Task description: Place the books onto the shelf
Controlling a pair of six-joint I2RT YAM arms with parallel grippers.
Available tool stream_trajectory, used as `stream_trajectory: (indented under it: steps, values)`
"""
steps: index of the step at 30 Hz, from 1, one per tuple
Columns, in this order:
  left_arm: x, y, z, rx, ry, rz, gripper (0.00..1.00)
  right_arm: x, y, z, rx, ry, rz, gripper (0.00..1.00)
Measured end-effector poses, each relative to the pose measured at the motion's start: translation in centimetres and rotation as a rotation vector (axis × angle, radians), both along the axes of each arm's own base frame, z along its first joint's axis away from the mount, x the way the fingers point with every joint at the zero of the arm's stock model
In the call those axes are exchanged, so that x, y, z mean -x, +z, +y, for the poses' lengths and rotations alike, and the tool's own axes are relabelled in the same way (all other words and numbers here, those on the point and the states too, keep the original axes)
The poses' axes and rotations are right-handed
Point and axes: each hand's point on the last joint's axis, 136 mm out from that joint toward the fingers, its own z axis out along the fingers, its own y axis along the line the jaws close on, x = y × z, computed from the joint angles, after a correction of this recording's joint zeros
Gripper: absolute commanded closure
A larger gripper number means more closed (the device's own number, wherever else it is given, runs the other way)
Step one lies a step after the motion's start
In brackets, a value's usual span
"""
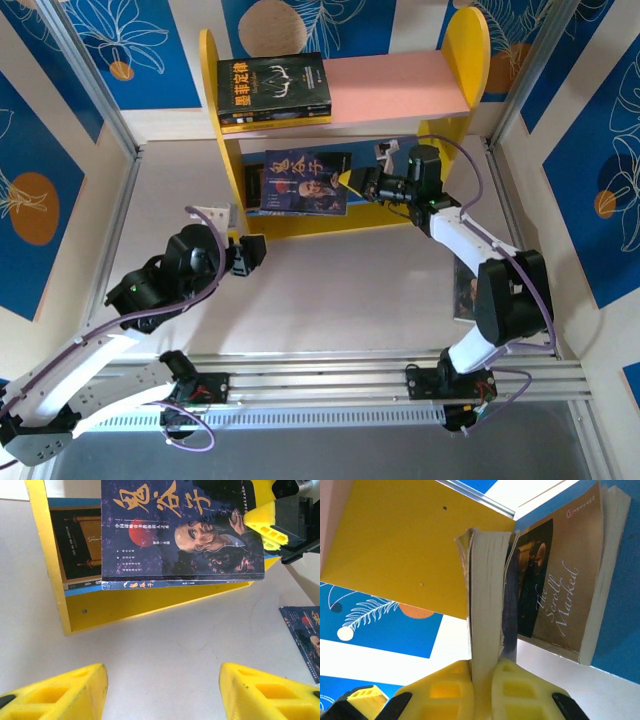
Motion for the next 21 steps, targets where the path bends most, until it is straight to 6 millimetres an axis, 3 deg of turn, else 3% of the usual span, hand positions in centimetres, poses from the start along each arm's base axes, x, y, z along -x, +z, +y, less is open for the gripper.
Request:
stream_trajectory:
  steps: [21]
  values:
    - [-0.3,-0.2,0.6,-0.006,0.022,0.007,0.38,-1.7,0.3,1.4,-0.021,0.105,-0.113,0.97]
